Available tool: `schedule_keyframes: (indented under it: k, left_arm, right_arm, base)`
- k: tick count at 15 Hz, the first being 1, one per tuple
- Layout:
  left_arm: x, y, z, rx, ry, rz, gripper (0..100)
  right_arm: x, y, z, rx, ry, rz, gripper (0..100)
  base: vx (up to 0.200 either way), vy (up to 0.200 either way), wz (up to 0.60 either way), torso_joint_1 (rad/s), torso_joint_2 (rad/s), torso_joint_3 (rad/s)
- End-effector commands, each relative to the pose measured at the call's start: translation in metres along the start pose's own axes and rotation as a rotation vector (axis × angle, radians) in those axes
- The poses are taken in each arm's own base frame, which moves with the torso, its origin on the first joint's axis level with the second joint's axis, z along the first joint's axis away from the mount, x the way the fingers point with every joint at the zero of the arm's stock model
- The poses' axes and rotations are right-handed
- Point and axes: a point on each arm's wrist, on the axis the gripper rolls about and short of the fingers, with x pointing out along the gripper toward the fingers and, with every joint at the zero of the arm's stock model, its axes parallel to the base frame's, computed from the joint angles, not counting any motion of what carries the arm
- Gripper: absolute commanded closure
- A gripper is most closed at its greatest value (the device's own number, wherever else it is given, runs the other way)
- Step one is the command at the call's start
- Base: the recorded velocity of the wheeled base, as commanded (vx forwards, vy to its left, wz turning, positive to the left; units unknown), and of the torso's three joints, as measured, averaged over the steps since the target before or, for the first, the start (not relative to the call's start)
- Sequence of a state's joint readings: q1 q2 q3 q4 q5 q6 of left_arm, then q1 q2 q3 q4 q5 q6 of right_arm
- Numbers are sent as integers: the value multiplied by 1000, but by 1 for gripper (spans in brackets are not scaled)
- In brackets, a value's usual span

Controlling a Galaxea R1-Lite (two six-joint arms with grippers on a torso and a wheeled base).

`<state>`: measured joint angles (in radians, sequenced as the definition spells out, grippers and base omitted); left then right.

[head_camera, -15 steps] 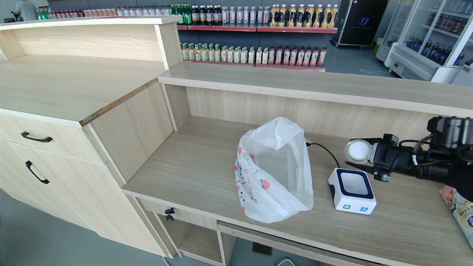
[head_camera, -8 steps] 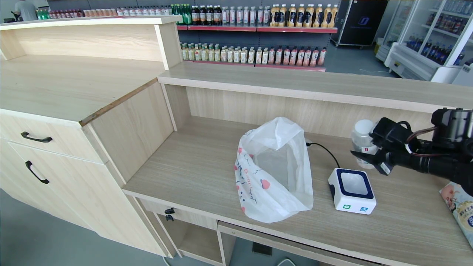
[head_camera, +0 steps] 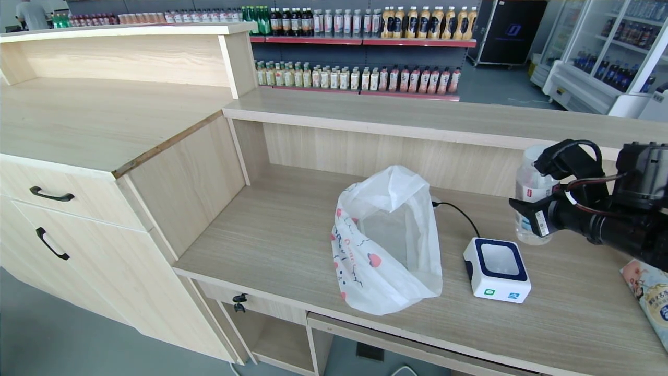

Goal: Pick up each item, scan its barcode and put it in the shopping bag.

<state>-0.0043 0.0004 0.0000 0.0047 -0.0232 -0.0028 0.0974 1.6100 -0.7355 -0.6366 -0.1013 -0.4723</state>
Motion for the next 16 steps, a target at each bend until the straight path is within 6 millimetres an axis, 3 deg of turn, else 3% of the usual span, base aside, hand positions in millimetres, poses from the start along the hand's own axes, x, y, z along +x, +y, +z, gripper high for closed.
schedule_keyframes:
  k: [1,8,11,15,16]
  left_arm:
    - [0,0,0,0,1,0,0]
    - [0,0,0,0,1,1,0]
    - [0,0,0,0,1,0,0]
    - [0,0,0,0,1,0,0]
    - [0,0,0,0,1,1,0]
  right_arm:
    - [-6,-4,4,9,-20,-14,100]
    - [5,11,28,113,-183,48,100]
    - [18,19,36,269,-210,129,100]
    - [43,34,18,374,-171,152,100]
    - [59,42,8,375,-179,152,100]
  base:
    - [0,0,0,0,0,0]
    - [0,0,514,0,1,3]
    - [0,0,0,0,0,0]
    - [0,0,0,0,0,0]
    - [0,0,0,0,0,0]
